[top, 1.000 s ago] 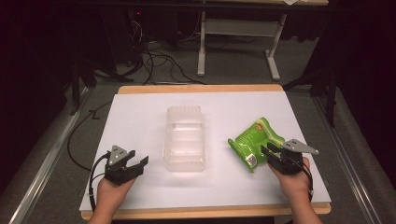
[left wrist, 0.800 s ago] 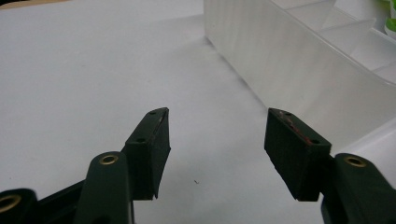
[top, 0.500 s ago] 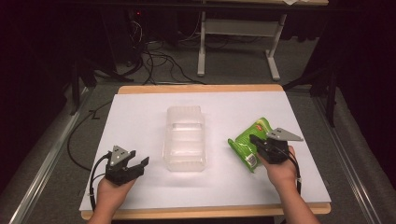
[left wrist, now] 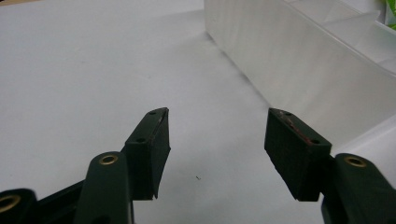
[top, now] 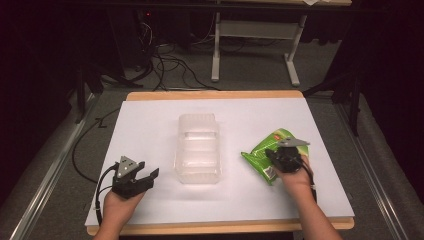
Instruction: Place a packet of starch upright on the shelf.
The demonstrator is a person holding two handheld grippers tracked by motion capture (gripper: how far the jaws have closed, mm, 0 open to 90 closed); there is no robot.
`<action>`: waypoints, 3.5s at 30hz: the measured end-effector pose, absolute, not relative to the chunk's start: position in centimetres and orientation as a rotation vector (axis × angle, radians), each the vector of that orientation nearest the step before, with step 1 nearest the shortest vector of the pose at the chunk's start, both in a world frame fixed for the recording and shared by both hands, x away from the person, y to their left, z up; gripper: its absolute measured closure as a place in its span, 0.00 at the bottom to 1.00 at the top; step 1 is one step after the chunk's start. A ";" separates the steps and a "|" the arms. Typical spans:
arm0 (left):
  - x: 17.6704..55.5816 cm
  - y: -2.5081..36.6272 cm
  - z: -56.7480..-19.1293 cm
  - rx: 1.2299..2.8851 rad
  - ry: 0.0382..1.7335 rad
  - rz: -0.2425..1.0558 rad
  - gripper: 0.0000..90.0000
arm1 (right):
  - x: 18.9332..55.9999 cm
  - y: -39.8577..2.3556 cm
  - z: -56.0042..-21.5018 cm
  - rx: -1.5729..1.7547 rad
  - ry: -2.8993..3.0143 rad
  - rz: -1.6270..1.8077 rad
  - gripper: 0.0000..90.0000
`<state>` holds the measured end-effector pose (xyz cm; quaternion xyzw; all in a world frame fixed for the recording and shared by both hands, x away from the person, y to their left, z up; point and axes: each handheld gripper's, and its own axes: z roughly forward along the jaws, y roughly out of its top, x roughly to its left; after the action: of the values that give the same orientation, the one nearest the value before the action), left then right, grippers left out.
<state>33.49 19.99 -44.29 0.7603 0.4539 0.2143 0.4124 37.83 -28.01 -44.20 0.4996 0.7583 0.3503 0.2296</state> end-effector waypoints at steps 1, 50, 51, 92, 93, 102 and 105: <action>33.5 20.0 -44.3 1.912 1.142 0.539 0.45 | 37.8 -28.0 -44.2 1.375 2.087 0.964 0.99; 33.4 19.3 -44.6 1.961 1.115 0.538 0.45 | 37.5 -38.6 -45.7 1.741 1.805 1.227 0.97; 33.4 19.3 -44.6 1.967 1.110 0.538 0.45 | 37.3 -38.5 -45.4 1.727 1.798 1.247 0.98; 33.3 19.1 -44.5 1.967 1.079 0.545 0.45 | 33.2 -32.5 -36.5 1.205 1.607 1.496 1.00; 33.3 19.1 -44.5 1.975 1.075 0.547 0.45 | 33.1 -32.5 -36.6 1.201 1.606 1.491 1.00; 33.2 19.0 -44.4 1.974 1.067 0.548 0.45 | 31.5 -32.9 -37.7 1.214 1.639 1.485 0.98; 33.2 19.0 -44.4 1.974 1.067 0.548 0.45 | 31.4 -32.8 -37.8 1.215 1.643 1.501 0.96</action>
<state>33.16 19.03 -44.41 0.7817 0.4224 0.2171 0.4042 31.43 -32.80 -37.80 0.4575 0.6184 0.5650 0.2985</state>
